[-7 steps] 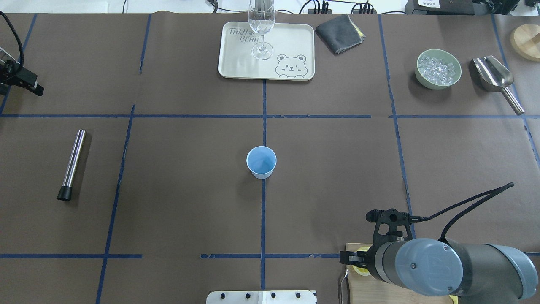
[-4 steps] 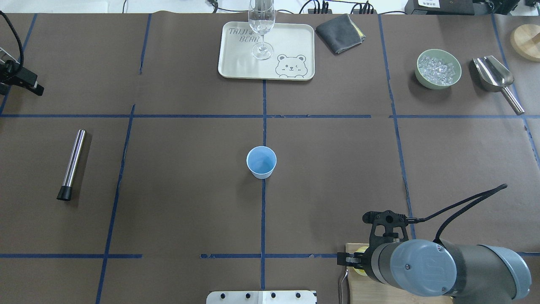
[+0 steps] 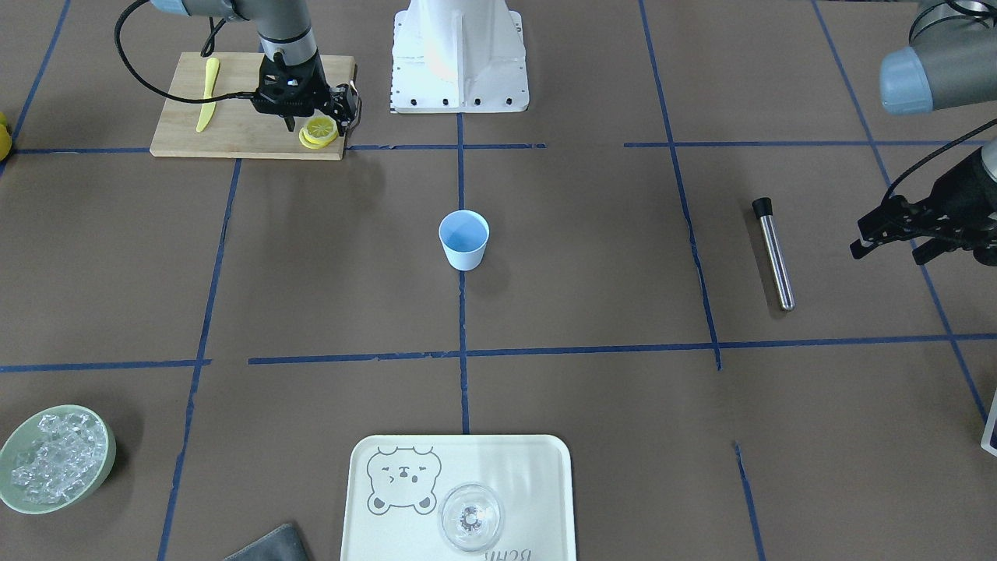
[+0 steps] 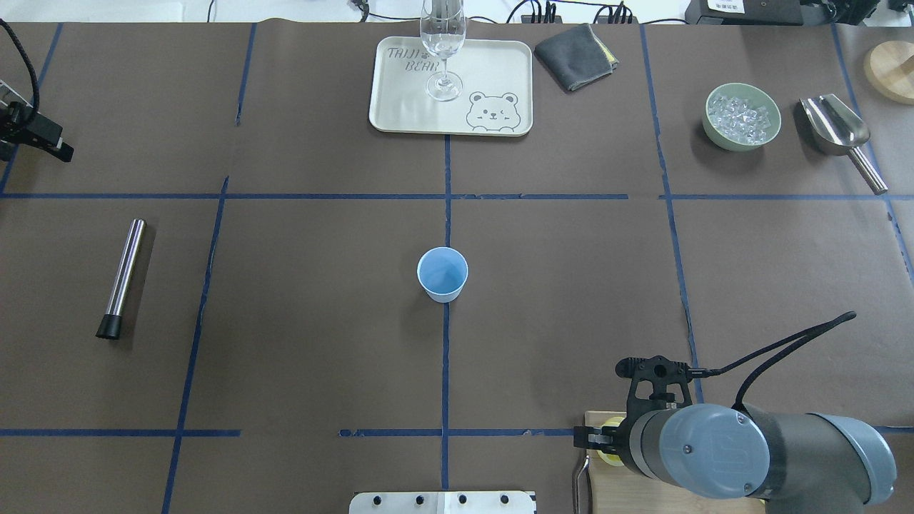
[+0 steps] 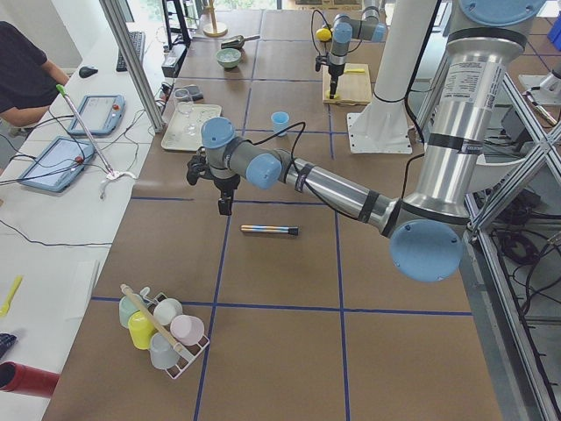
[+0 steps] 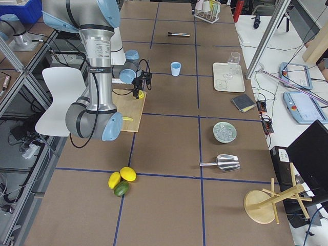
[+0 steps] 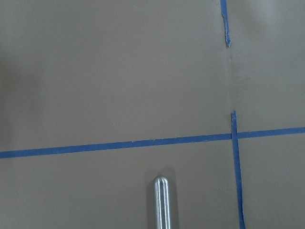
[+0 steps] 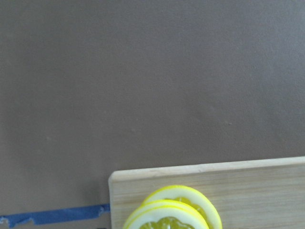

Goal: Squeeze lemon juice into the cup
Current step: 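Grasp a yellow lemon slice with the right gripper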

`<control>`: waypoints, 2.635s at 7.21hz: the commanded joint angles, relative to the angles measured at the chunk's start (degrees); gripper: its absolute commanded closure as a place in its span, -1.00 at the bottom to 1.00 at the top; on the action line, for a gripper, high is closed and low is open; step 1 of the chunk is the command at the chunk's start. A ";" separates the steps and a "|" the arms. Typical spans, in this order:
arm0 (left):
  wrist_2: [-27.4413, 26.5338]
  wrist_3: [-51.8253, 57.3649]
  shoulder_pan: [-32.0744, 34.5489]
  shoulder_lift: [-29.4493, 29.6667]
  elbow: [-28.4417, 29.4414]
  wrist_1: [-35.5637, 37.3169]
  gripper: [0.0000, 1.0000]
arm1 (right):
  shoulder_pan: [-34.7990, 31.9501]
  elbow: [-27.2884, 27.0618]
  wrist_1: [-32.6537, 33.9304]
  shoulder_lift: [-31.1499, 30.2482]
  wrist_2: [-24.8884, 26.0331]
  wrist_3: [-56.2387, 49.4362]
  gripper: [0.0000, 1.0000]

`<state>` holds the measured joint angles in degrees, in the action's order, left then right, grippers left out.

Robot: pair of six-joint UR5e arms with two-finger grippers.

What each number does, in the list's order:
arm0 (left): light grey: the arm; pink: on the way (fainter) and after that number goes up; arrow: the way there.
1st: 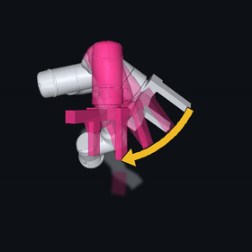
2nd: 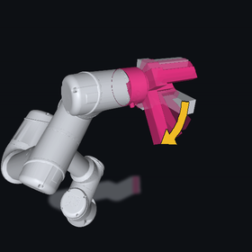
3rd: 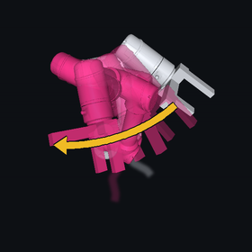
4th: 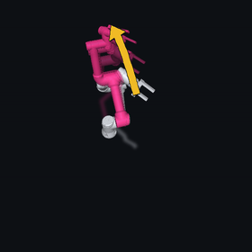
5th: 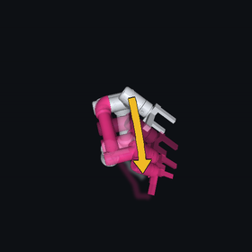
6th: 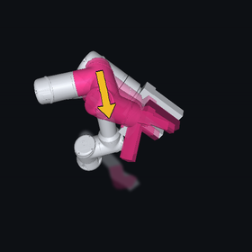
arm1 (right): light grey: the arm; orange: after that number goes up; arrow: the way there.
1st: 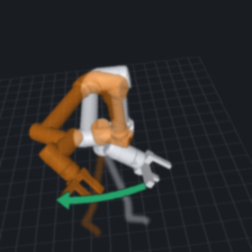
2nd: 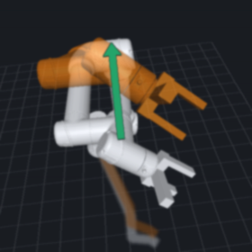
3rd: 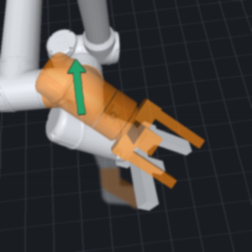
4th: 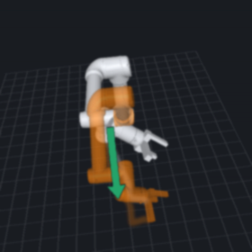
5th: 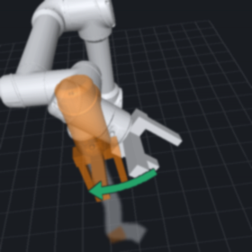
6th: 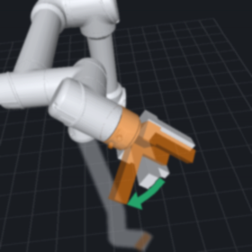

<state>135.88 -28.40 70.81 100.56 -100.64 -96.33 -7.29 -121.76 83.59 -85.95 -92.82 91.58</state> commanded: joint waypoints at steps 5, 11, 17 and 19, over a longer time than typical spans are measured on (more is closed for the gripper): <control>0.00 0.01 0.03 -0.01 0.00 0.00 -1.00 | 0.09 0.48 -0.09 0.35 0.00 0.00 -0.33; 0.00 0.01 0.03 0.07 -0.52 0.17 -1.00 | -0.27 -1.71 0.00 -0.53 -0.17 0.00 0.11; 0.00 -0.08 0.03 0.07 -0.61 0.17 -1.00 | -1.75 -3.48 0.52 -0.44 -0.17 0.00 0.03; 0.00 -0.08 0.03 0.16 -0.61 0.17 -1.00 | -3.07 -3.39 0.52 0.43 -1.48 -0.09 0.02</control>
<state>135.88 -28.47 70.84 100.69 -101.24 -96.15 -9.34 -125.22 84.11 -86.03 -93.55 91.57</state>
